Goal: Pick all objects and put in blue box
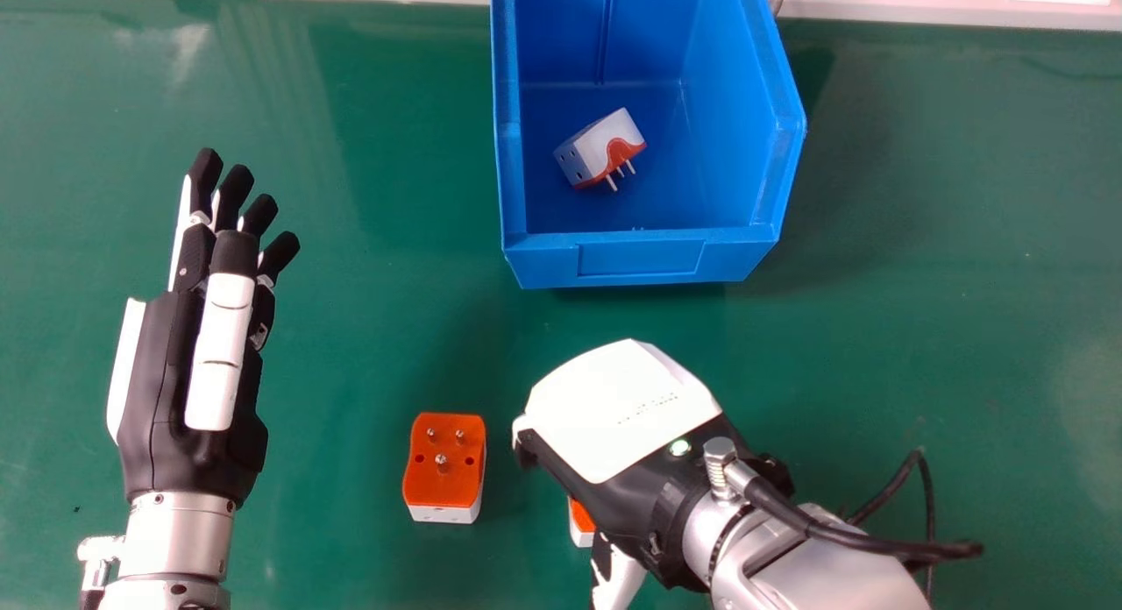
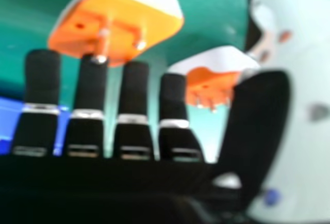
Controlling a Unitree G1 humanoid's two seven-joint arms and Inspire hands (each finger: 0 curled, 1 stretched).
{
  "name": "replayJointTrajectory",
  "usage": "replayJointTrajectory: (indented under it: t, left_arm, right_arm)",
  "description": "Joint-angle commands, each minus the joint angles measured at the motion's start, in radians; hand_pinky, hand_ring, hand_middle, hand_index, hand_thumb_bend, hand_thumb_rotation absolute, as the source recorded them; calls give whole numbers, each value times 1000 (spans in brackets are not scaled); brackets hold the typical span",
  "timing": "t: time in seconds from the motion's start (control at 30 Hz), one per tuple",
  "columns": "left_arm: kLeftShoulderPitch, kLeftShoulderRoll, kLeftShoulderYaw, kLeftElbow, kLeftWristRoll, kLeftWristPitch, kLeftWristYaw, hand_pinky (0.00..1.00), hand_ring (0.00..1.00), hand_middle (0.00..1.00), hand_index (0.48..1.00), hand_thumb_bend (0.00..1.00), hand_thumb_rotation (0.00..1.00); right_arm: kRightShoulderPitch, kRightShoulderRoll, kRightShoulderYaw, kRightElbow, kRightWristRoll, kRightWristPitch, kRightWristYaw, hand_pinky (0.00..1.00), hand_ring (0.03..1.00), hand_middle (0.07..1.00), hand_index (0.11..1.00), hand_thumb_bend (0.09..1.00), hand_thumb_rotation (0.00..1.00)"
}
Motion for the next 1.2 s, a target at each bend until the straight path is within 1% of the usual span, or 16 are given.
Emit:
replayJointTrajectory:
  t: [0.0, 0.07, 0.1, 0.17, 0.2, 0.27, 0.33, 0.4, 0.5, 0.6, 0.67, 0.73, 0.87, 0.93, 1.07, 1.17]
  left_arm:
    - [-7, 6, 4, -21, -8, -6, -7, 932, 974, 995, 994, 749, 795]
    - [-7, 5, 5, -19, -11, -8, -9, 932, 974, 995, 994, 749, 795]
    - [-8, 5, 5, -18, -10, -10, -9, 931, 973, 995, 994, 750, 796]
    - [-8, 5, 6, -17, -7, -13, -9, 931, 973, 995, 994, 750, 796]
    - [-9, 5, 6, -16, -11, -13, -12, 929, 973, 995, 995, 747, 798]
    - [-10, 4, 8, -16, -19, -9, -17, 929, 973, 995, 995, 747, 798]
    - [-7, 4, 8, -21, -21, -7, -18, 928, 972, 994, 995, 743, 800]
    - [-6, 5, 8, -22, -20, -6, -18, 928, 972, 994, 995, 743, 800]
    - [-6, 6, 8, -23, -12, -6, -13, 927, 971, 993, 994, 739, 800]
    - [-4, 5, 8, -25, -14, -6, -15, 926, 970, 993, 993, 740, 802]
    - [-5, 7, 8, -23, -12, -10, -17, 925, 970, 992, 993, 740, 804]
    - [-5, 5, 9, -22, -14, -11, -16, 925, 970, 992, 994, 738, 804]
    - [-6, 4, 10, -19, -12, -16, -15, 923, 968, 990, 992, 733, 807]
    - [-7, 4, 11, -19, -14, -15, -18, 922, 967, 989, 992, 731, 808]
    - [-11, 3, 14, -11, -16, -23, -23, 922, 967, 989, 992, 729, 810]
    - [-12, 4, 16, -6, -20, -24, -28, 921, 967, 990, 992, 725, 812]
  right_arm:
    - [-13, 1, -6, -7, 20, 6, -30, 323, 486, 584, 637, 601, 99]
    - [-8, -2, -10, -7, 43, 6, -49, 323, 486, 584, 637, 601, 99]
    - [-7, -4, -13, -6, 55, 5, -56, 287, 439, 548, 610, 585, 79]
    - [-6, -5, -17, -5, 80, 7, -62, 287, 439, 548, 610, 585, 79]
    - [-6, -6, -21, -6, 93, 10, -60, 261, 402, 518, 587, 573, 63]
    - [-9, -7, -24, -9, 107, 14, -49, 261, 402, 518, 587, 573, 63]
    - [-15, -11, -23, -13, 111, 14, -33, 247, 378, 495, 569, 564, 50]
    - [-16, -14, -23, -15, 117, 14, -37, 247, 378, 495, 569, 564, 50]
    - [-18, -20, -23, -16, 127, 16, -50, 230, 347, 464, 542, 551, 32]
    - [-16, -26, -24, -21, 141, 14, -73, 223, 335, 452, 532, 546, 25]
    - [-13, -28, -26, -26, 151, 14, -89, 218, 326, 443, 524, 542, 20]
    - [-15, -30, -26, -28, 155, 15, -94, 212, 316, 435, 517, 539, 16]
    - [-12, -38, -34, -30, 177, 13, -141, 197, 296, 423, 506, 535, 10]
    - [-16, -44, -36, -31, 175, 14, -159, 190, 287, 418, 502, 533, 8]
    - [-33, -40, -36, -40, 147, 28, -150, 183, 278, 414, 499, 532, 6]
    - [-34, -33, -33, -68, 113, 37, -125, 175, 270, 410, 496, 530, 5]
